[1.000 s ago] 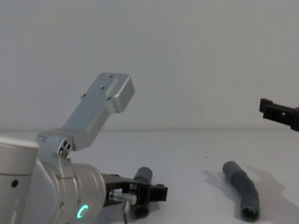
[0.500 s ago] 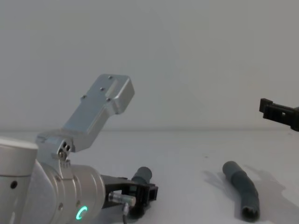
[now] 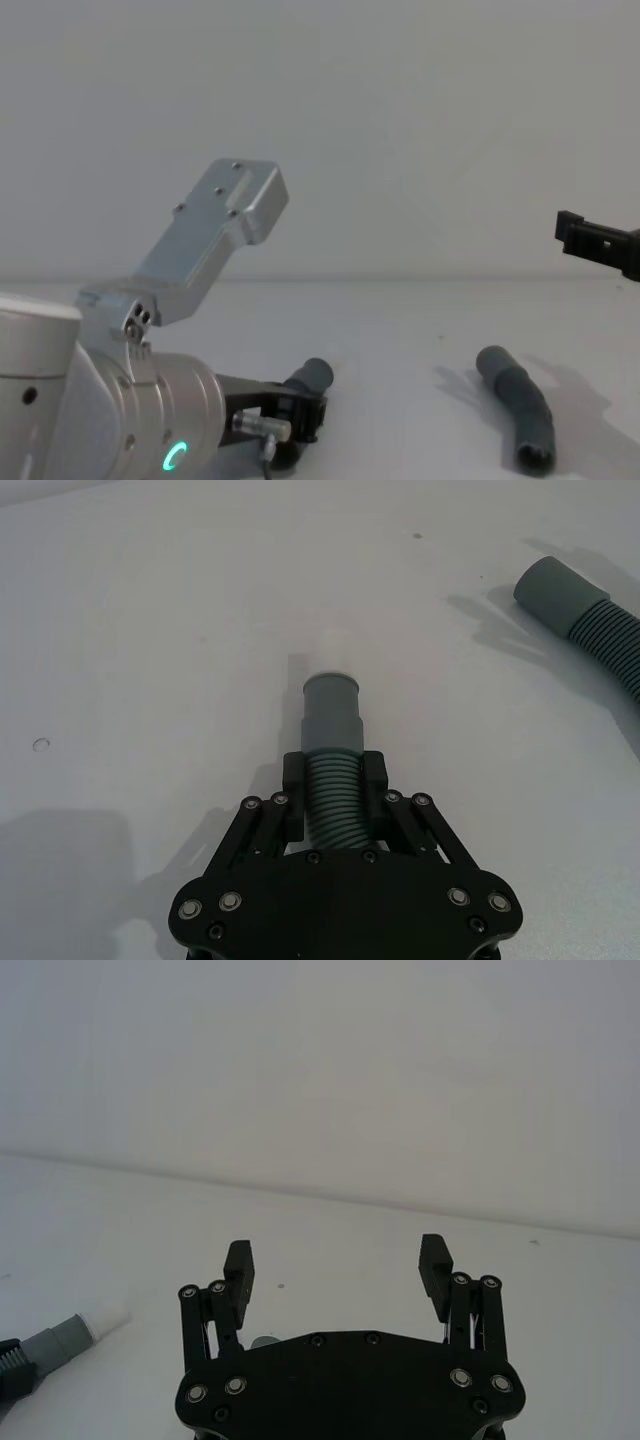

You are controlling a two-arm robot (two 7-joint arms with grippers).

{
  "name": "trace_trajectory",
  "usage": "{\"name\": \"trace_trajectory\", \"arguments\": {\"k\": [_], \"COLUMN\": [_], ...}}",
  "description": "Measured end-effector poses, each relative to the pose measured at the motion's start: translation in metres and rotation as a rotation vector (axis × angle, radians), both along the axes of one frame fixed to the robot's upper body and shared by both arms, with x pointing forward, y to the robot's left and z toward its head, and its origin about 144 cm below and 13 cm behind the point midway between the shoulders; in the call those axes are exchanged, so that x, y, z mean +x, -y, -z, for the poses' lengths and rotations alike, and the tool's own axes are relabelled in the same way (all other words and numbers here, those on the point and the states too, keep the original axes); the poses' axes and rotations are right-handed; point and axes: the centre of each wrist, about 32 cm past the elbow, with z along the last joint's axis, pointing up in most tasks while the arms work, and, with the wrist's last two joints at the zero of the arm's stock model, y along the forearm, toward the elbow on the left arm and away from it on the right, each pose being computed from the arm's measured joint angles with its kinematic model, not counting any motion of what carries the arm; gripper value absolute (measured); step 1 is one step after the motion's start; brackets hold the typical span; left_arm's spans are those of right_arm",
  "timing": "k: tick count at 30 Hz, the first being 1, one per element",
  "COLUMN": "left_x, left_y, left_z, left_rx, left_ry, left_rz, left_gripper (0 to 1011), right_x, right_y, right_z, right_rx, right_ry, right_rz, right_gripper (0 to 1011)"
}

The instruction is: Use both hands to pick up one end of the pipe from the table, align the ends, and insert them.

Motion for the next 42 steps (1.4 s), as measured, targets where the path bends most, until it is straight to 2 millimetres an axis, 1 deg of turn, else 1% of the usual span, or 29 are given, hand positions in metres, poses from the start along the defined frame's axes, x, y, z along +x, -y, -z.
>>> {"name": "trace_trajectory", "arguments": {"k": [30,37,42], "left_x": [0.001,0.006,0.013], "left_y": [0.000,-0.001,-0.001], "left_z": [0.000,-0.004,-0.012], "left_rx": [0.003,0.002,-0.004], "left_ry": [0.000,0.027,0.067], "left_rz": [0.005,0.048,0.103], "left_gripper": [300,300,300], "right_x": [0.000,0.000,0.000], "right_y": [0.000,0.000,0.000], "right_z": [0.000,0.000,0.000], "right_rx": [0.000,0.000,0.000], "right_ry": [0.000,0.000,0.000], "right_rz": [0.000,0.000,0.000], "right_gripper": [1004,1004,1004]}}
